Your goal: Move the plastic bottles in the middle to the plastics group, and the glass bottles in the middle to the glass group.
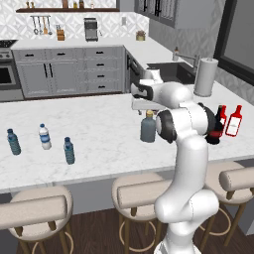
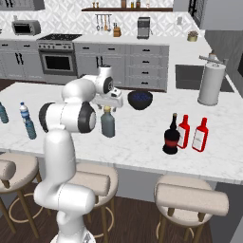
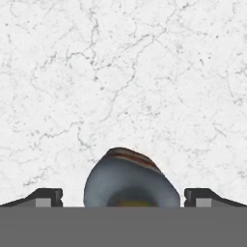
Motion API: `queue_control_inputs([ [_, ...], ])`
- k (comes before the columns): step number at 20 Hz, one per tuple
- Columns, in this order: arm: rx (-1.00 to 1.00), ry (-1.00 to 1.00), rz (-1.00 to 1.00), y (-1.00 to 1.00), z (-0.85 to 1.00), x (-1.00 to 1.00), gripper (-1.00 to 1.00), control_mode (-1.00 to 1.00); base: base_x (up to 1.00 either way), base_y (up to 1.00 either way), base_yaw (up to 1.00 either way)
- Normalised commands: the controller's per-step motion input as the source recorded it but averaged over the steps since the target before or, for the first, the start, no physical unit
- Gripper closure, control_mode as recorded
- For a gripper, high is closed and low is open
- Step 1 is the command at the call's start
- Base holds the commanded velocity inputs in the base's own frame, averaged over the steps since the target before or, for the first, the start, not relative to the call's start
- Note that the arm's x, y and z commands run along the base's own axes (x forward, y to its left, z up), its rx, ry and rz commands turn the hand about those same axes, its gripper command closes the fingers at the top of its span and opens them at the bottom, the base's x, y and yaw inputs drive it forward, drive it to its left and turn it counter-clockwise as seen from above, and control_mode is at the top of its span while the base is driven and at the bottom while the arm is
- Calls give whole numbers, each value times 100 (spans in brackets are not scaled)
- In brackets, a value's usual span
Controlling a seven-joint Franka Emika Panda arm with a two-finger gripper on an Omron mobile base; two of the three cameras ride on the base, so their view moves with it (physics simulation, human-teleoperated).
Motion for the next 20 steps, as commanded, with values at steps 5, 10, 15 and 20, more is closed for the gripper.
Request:
queue_control_inputs([
  [5, 0, 0, 0, 0, 0, 14, -100, -100, 0, 0, 0],
  [10, 0, 0, 0, 0, 0, -31, -100, -100, 0, 0, 0],
  [15, 0, -3, 0, 0, -1, -29, -100, -100, 0, 0, 0],
  [20, 0, -4, 0, 0, -7, -26, -100, -100, 0, 0, 0],
])
